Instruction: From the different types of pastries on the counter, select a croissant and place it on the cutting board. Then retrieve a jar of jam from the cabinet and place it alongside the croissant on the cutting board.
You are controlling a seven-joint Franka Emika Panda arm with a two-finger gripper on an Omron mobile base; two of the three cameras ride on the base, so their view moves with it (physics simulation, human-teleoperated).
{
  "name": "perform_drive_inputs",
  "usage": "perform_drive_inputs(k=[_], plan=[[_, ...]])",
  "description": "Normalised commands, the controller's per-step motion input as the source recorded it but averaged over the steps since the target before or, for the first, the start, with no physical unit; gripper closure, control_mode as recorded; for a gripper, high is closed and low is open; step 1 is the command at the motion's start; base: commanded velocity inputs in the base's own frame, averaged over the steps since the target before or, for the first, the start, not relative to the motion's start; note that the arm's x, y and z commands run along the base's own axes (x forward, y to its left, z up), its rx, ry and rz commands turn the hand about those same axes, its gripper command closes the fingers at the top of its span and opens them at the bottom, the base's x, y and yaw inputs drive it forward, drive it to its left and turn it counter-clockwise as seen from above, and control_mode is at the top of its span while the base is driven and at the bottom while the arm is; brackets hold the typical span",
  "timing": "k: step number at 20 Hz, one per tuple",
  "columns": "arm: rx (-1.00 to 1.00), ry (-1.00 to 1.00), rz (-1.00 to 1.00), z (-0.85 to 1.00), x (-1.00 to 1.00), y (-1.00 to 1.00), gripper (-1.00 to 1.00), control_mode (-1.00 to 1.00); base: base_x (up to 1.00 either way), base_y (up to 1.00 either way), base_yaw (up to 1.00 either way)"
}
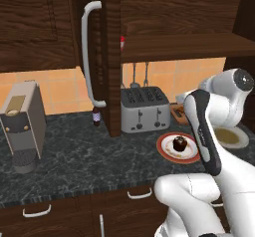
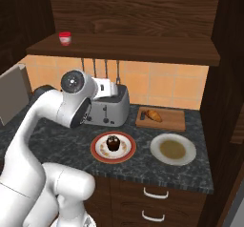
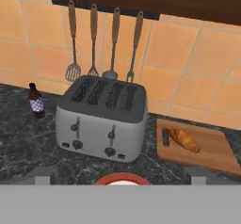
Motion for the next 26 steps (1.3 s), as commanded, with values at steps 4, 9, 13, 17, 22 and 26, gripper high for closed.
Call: perform_drive_inputs(k=[4, 9, 13, 17, 22, 26], plan=[[0.06, -0.15, 0.0, 0.9, -0.18, 0.81, -1.0, -1.0, 0.0, 0.0, 0.0], [0.07, -0.12, 0.01, 0.92, -0.03, 0.59, -1.0, -1.0, 0.0, 0.0, 0.0], [0.09, -0.23, 0.15, 0.62, 0.03, 0.15, -1.0, -1.0, 0.0, 0.0, 0.0], [0.02, -0.26, 0.08, 0.48, 0.0, 0.05, -1.0, -1.0, 0.0, 0.0, 0.0], [0.0, -0.15, 0.03, 0.34, 0.0, 0.13, -1.0, -1.0, 0.0, 0.0, 0.0], [0.0, -0.05, 0.07, 0.09, 0.14, 0.38, -1.0, -1.0, 0.0, 0.0, 0.0]])
